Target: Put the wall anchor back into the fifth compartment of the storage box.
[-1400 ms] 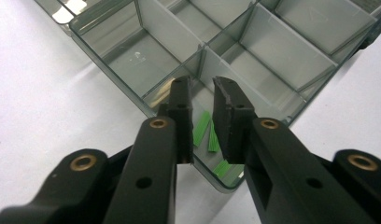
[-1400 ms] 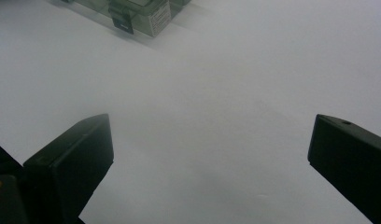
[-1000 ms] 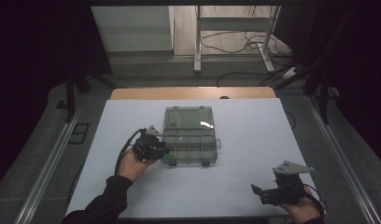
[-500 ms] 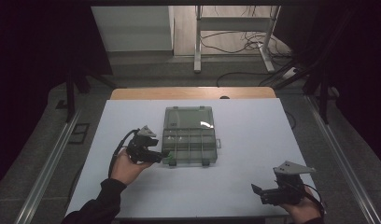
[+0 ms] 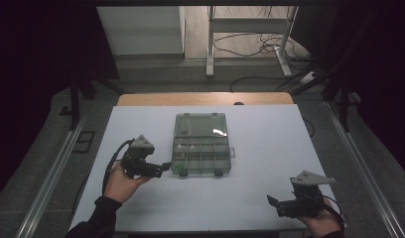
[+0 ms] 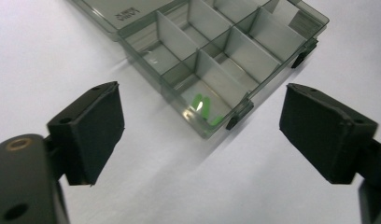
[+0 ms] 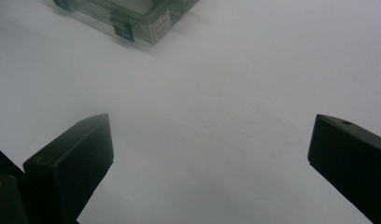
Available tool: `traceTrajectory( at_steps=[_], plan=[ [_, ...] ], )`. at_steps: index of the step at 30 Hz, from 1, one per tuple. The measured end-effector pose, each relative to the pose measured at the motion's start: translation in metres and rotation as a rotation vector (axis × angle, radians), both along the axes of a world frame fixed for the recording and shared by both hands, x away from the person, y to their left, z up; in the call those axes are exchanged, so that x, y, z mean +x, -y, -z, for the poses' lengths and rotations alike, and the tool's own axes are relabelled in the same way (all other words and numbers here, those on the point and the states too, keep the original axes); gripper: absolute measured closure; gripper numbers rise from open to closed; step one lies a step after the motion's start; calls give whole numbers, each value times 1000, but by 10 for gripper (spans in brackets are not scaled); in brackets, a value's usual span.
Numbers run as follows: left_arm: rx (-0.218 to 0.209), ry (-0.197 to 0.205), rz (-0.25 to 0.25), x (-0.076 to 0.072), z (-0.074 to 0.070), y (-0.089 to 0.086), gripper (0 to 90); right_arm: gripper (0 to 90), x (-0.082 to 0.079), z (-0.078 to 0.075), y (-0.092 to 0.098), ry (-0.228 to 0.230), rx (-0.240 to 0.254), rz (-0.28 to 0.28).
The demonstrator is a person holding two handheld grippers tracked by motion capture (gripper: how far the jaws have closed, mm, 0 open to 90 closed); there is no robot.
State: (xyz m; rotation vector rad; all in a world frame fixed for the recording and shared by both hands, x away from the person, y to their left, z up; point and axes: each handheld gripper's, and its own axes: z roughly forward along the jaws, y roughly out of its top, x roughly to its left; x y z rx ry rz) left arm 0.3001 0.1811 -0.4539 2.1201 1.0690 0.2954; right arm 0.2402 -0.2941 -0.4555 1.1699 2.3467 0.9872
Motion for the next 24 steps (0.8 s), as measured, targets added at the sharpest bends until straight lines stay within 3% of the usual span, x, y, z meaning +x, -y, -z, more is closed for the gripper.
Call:
traceTrajectory(
  at_steps=[10, 24],
  plan=[
    [-42, 28, -40, -22, -5, -16, 35, 0, 1, -1, 1, 1, 16, 4],
    [-32, 65, -67, -60, -5, -37, 11, 0, 2, -1, 1, 5, 23, 7]
  ],
)
